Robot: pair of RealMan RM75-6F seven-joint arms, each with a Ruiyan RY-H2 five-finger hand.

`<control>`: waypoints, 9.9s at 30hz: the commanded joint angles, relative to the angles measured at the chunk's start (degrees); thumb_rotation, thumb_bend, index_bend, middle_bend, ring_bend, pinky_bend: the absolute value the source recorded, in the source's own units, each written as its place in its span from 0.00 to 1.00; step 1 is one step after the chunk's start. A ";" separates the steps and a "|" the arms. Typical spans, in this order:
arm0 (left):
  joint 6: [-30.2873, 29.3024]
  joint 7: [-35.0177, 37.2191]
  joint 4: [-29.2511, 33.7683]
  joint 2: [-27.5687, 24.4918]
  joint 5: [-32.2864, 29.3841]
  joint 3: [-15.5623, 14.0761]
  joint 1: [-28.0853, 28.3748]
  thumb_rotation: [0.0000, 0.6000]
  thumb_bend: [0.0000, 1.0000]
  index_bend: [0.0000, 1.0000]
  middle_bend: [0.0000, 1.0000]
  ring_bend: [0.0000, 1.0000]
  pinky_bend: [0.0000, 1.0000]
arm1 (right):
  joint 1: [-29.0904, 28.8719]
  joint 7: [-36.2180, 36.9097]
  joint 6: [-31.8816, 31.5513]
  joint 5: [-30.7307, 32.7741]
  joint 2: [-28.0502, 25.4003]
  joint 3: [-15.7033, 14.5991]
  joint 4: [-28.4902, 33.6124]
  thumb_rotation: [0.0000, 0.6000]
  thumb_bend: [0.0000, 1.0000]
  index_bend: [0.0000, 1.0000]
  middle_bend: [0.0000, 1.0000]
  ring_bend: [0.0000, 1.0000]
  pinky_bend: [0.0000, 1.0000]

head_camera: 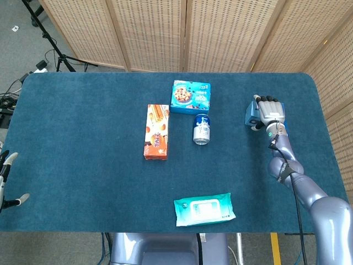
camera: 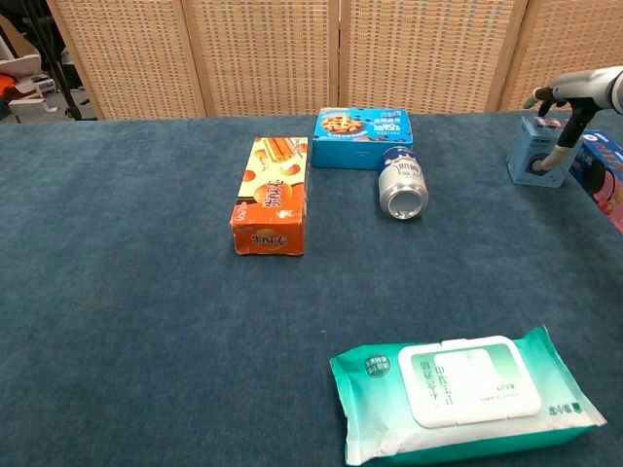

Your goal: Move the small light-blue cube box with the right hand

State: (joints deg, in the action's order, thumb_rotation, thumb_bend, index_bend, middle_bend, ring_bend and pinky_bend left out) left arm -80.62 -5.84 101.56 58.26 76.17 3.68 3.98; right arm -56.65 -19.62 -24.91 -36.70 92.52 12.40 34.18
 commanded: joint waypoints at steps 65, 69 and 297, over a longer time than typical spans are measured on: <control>-5.79 11.58 -1.76 -3.75 11.49 -4.23 -3.02 1.00 0.00 0.00 0.00 0.00 0.00 | 20.29 -11.01 -29.34 -31.78 -23.49 -10.40 64.68 1.00 0.00 0.02 0.00 0.00 0.19; -5.95 11.48 -1.69 -3.74 11.67 -4.29 -3.10 1.00 0.00 0.00 0.00 0.00 0.00 | 20.51 -10.68 -30.48 -33.49 -25.28 -10.33 67.48 1.00 0.00 0.01 0.00 0.00 0.18; -7.40 5.30 -0.62 -1.58 16.05 -6.46 -3.62 1.00 0.00 0.00 0.00 0.00 0.00 | 38.60 54.06 -73.33 -59.07 -9.07 -14.99 16.63 1.00 0.00 0.00 0.00 0.00 0.00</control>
State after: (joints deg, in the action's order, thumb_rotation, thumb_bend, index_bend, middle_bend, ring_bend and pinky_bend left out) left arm -87.74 -0.33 101.00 56.50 92.28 -2.94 0.54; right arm -20.35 51.73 -97.30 -97.08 90.60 -3.94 38.76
